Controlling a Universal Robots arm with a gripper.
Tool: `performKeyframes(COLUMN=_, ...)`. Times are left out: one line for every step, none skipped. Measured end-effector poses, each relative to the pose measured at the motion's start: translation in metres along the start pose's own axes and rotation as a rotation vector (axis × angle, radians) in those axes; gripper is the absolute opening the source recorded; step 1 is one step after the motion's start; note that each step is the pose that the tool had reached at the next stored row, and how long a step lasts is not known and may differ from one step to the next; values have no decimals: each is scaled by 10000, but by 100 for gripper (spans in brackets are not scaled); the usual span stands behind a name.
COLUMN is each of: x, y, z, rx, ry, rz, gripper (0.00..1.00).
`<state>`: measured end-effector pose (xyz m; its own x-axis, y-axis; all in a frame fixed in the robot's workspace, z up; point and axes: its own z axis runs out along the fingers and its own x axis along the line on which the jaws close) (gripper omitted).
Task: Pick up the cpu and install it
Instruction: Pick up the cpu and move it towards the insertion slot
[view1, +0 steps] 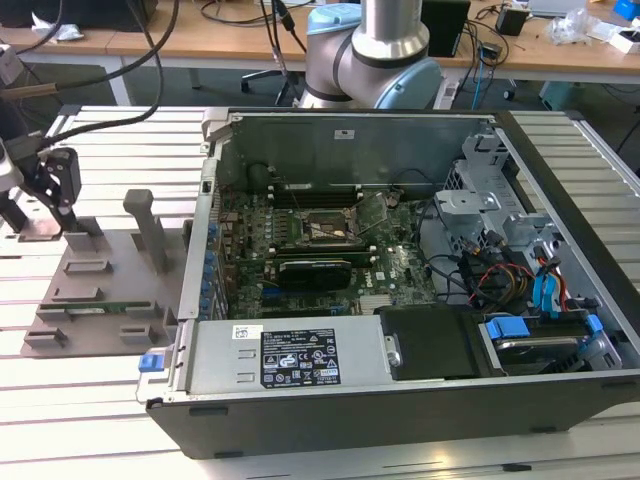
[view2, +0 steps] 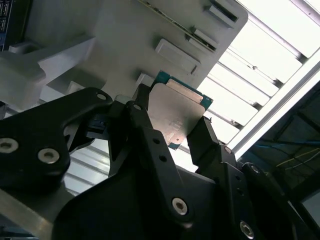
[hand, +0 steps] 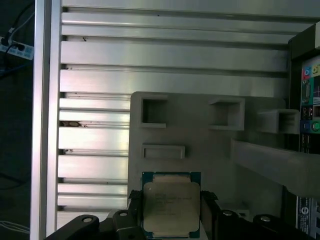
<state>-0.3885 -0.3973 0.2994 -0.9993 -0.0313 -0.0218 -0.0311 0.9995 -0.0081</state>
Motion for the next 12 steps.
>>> performKeyframes(x=0, y=0, z=-14, rx=0, ry=-1, rz=0, gripper=55)
performKeyframes(x=-1, y=0, z=-27, rx=0, ry=-1, rz=0, gripper=55)
performKeyframes(x=-1, y=0, z=-43, rx=0, ry=0, rz=0, gripper=55)
performKeyframes(x=-1, y=-1, z=-62, rx=0, ry=0, rz=0, gripper=55)
performKeyframes(x=-2, y=-1, z=-80, rx=0, ry=-1, rz=0, gripper=55)
performKeyframes(x=-2, y=-1, z=-100, rx=1, ry=0, rz=0, gripper=55)
performKeyframes(x=-3, y=-1, z=-119, rx=0, ry=0, rz=0, gripper=55)
performKeyframes(x=-3, y=-1, z=-143, rx=0, ry=0, rz=0, gripper=55)
performKeyframes(x=-4, y=-1, z=-164, rx=0, ry=0, rz=0, gripper=55)
performKeyframes(x=-4, y=-2, z=-188, rx=0, ry=0, rz=0, gripper=55)
performKeyframes(x=-5, y=-2, z=-212, rx=0, ry=0, rz=0, gripper=55)
performKeyframes(x=-5, y=-2, z=-243, rx=0, ry=-1, rz=0, gripper=55)
